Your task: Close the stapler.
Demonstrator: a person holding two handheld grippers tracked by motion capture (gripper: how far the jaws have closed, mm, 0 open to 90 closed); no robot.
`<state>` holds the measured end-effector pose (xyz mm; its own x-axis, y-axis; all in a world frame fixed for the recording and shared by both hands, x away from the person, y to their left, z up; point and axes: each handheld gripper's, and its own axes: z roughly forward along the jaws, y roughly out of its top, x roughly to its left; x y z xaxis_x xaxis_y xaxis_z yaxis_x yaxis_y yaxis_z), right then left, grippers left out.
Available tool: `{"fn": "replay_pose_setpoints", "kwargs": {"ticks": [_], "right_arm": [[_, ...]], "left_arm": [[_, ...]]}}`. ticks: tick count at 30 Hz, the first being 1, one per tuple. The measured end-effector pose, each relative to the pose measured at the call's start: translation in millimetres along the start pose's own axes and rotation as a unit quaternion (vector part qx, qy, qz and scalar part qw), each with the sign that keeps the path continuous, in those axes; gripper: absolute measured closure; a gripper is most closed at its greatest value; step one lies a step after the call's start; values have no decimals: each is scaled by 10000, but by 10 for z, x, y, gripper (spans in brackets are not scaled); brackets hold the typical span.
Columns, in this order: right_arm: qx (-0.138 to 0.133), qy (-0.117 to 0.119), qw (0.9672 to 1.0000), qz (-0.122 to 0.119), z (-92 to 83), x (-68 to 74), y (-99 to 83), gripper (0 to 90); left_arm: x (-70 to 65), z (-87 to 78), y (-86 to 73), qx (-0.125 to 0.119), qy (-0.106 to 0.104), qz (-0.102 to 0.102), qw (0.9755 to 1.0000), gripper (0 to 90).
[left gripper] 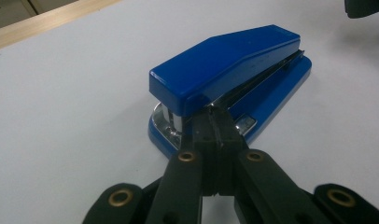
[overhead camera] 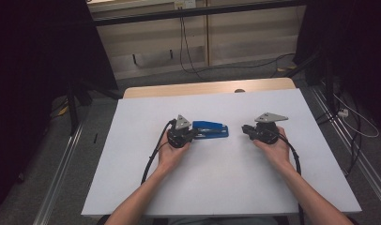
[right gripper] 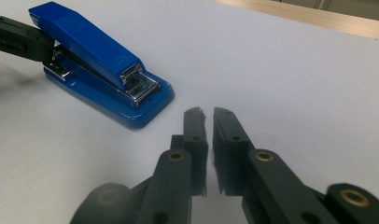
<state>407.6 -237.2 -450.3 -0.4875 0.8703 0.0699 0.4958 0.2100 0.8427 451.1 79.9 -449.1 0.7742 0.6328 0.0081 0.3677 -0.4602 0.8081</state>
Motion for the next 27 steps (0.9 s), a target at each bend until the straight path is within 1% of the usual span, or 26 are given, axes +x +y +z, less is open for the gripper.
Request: {"fn": "replay_pose_setpoints", "kwargs": {"ticks": [1,5,6,9,11,12,13,15,17,18,21,24,25,26,27], "right_arm": [[-23,-8,10000,-10,-8,-1,0,836],[-140,26,9999,-4,-31,-10,7,810],[-152,47,9999,22,-37,-12,6,800],[-157,83,9998,39,-45,-15,-3,768],[-181,103,9998,77,-56,-12,-7,736],[-194,123,9997,73,-58,-12,-6,727],[-205,125,9997,53,-65,-8,-2,717],[-238,129,9996,57,-75,-6,5,680],[-248,122,9996,53,-84,-2,11,641],[-245,128,9996,56,-85,-2,12,632],[-238,122,9996,79,-83,-7,9,560],[-255,99,9996,118,-85,-4,12,454],[-283,86,9995,131,-83,-3,17,406],[-316,123,9993,130,-86,-2,19,376],[-343,133,9993,117,-87,1,21,351]], "left_arm": [[0,-1,-3,-11,-34,-60,10000,891],[5,-20,-23,-49,-105,-143,9998,881],[2,-31,-34,-52,-127,-218,9997,880],[-22,-49,-45,-60,-195,-239,9995,874],[-28,-64,-41,-105,-219,-282,9993,859],[-19,-77,-37,-125,-198,-269,9994,851],[-15,-83,-37,-142,-222,-317,9991,835],[-4,-107,-39,-155,-220,-386,9989,777],[-6,-134,-50,-192,-268,-507,9982,750],[-13,-151,-55,-224,-237,-523,9981,731],[-23,-193,-56,-252,-236,-490,9982,646],[-19,-228,-54,-305,-52,-455,9985,514],[-12,-240,-55,-325,9,-443,9985,484],[-2,-250,-55,-320,66,-429,9985,459],[11,-263,-54,-328,117,-460,9983,420]]}}
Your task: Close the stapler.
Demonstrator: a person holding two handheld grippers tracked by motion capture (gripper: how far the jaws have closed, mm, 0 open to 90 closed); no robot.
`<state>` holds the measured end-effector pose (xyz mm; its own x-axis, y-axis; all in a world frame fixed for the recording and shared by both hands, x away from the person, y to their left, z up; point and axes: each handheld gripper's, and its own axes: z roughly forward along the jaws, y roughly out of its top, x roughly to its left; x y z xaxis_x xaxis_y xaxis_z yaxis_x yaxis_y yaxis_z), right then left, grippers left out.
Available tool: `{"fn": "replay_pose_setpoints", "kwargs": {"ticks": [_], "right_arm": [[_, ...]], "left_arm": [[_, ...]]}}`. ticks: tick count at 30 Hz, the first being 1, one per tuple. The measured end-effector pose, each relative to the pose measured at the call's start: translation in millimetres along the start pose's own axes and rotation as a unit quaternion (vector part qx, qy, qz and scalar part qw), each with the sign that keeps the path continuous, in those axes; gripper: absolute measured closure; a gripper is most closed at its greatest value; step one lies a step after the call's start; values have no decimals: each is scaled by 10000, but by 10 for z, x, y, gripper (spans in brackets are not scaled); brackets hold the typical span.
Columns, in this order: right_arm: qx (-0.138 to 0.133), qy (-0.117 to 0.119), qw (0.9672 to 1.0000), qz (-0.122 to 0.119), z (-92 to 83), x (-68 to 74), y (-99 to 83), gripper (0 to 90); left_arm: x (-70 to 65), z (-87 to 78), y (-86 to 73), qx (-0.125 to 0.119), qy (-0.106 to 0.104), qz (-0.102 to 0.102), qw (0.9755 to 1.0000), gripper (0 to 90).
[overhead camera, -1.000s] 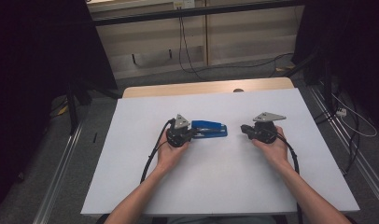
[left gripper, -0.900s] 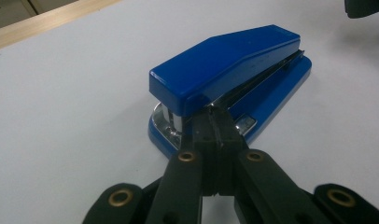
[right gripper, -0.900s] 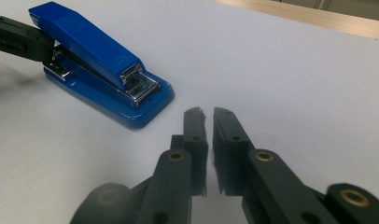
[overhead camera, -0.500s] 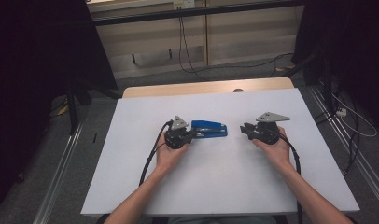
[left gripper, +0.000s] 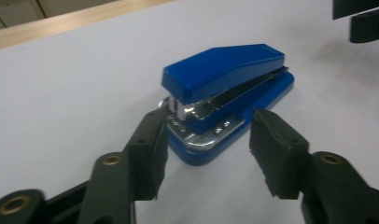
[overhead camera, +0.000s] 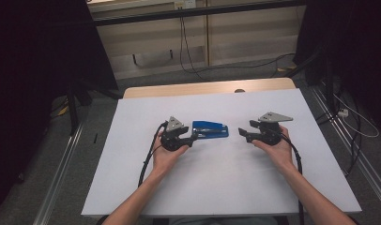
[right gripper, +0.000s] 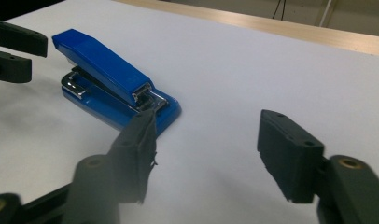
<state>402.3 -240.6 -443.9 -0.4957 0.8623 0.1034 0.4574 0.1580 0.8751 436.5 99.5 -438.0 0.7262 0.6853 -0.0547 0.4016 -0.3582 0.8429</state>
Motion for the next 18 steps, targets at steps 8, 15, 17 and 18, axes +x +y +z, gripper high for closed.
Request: {"fn": "replay_pose_setpoints", "kwargs": {"ticks": [8,15,17,18], "right_arm": [[-39,-145,9999,-24,6,76,17,90],[-153,-218,9996,5,-20,106,27,29],[-168,-222,9996,11,-39,114,31,31],[-179,-222,9996,25,-52,116,31,30]], "left_arm": [[59,-64,-1,-215,125,22,9997,146],[47,-106,7,-244,92,-16,9997,39],[36,-126,14,-252,16,-97,9996,38],[30,-139,16,-264,-56,-125,9996,39]]}}
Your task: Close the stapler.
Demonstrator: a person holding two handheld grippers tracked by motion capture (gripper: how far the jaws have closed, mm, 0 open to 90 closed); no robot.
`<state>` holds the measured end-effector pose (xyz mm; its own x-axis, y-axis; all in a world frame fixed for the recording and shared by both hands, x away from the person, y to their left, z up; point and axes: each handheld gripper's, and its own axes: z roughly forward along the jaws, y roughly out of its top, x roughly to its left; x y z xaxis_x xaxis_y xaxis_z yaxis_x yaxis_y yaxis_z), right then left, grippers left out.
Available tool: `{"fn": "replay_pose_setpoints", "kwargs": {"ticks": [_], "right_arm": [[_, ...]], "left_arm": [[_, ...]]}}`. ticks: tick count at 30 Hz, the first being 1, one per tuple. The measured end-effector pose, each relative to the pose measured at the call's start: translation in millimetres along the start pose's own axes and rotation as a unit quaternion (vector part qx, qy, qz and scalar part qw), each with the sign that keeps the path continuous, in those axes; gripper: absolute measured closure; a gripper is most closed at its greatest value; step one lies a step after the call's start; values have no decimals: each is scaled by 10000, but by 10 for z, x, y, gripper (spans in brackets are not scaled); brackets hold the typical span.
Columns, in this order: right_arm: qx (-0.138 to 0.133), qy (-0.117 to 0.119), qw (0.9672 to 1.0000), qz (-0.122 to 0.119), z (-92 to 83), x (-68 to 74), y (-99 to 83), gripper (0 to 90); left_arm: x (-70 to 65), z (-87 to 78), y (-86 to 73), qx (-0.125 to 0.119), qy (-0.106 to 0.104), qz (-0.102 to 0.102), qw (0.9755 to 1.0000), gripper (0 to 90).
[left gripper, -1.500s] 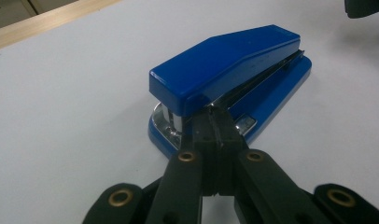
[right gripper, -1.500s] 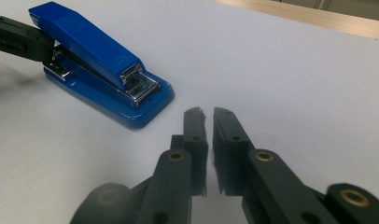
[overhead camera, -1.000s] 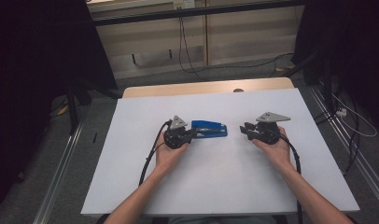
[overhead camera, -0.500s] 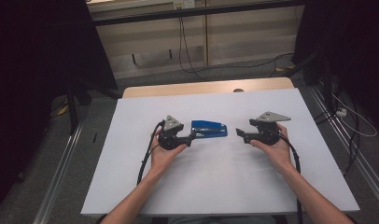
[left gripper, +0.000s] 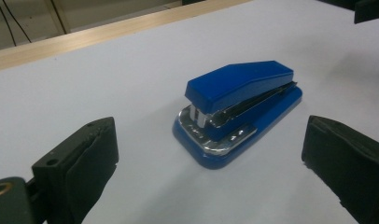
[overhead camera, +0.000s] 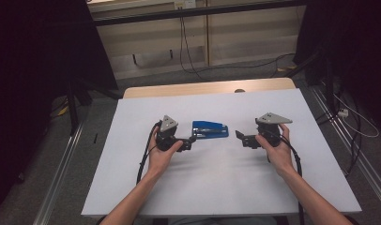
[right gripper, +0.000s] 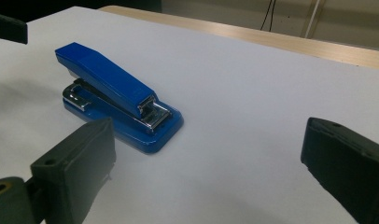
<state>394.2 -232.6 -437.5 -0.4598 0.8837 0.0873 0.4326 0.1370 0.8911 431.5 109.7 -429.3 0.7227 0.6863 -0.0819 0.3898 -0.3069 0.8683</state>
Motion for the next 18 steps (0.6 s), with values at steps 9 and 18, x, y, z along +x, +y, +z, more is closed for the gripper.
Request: {"fn": "replay_pose_setpoints", "kwargs": {"ticks": [9,18], "right_arm": [[-130,23,9999,34,-116,15,-3,48],[-215,-139,9997,38,-206,56,-2,29]], "left_arm": [[-29,-174,-85,69,79,109,9999,42],[-34,-327,-130,-82,47,78,9999,41]]}}
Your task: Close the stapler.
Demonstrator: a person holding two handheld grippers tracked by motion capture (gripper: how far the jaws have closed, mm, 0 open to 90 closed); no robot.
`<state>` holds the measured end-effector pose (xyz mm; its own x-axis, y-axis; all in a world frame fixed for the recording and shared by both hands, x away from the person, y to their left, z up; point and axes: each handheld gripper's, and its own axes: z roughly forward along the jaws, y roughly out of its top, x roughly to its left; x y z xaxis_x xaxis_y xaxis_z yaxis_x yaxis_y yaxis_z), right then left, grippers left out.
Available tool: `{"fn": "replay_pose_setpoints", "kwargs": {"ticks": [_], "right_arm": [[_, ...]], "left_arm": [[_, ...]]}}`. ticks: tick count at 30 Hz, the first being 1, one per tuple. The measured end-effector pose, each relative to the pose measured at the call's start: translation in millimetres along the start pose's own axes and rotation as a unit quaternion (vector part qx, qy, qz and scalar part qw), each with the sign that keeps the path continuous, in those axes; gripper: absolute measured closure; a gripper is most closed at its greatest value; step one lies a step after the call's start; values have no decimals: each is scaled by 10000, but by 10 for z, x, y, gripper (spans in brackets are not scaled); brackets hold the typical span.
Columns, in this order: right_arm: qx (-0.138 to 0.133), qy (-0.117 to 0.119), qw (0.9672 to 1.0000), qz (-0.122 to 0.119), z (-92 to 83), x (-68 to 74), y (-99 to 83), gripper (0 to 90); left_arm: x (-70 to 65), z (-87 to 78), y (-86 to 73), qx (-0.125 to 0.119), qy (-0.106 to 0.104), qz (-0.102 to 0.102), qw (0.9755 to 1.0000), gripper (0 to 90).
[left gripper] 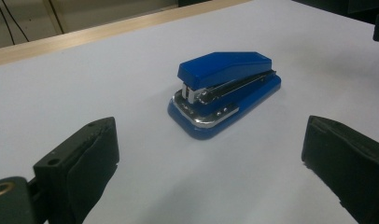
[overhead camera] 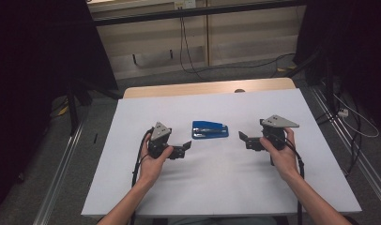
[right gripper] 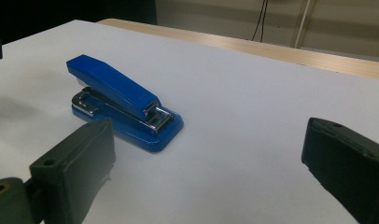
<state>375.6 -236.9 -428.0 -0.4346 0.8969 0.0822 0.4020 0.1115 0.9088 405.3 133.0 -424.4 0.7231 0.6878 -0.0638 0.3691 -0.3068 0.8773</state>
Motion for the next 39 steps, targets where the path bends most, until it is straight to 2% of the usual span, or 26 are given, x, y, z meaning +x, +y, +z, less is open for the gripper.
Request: {"fn": "replay_pose_setpoints", "kwargs": {"ticks": [8,12,16,20,21,25,29,39], "right_arm": [[-26,-68,10000,-29,-89,30,-19,28],[-45,-130,9999,-20,-143,41,-20,38],[-81,-162,9998,-11,-227,43,-31,38],[-78,-230,9997,-84,-310,31,-53,38],[-65,-244,9996,-98,-325,28,-58,38],[-76,-291,9995,-26,-409,6,-95,35],[-91,-378,9992,-22,-485,-20,-135,35],[-121,-566,9983,61,-700,-90,-194,31]], "left_arm": [[36,-183,-28,-111,124,-58,9998,39],[67,-256,-55,-147,154,-214,9995,40],[81,-341,-77,-149,262,-81,9995,41],[79,-421,-125,-188,343,-131,9991,40],[87,-443,-141,-153,347,-90,9992,39],[99,-493,-184,-133,375,-110,9991,39],[87,-544,-210,-78,405,10,9992,39],[83,-754,-302,-213,537,-103,9983,39]]}}
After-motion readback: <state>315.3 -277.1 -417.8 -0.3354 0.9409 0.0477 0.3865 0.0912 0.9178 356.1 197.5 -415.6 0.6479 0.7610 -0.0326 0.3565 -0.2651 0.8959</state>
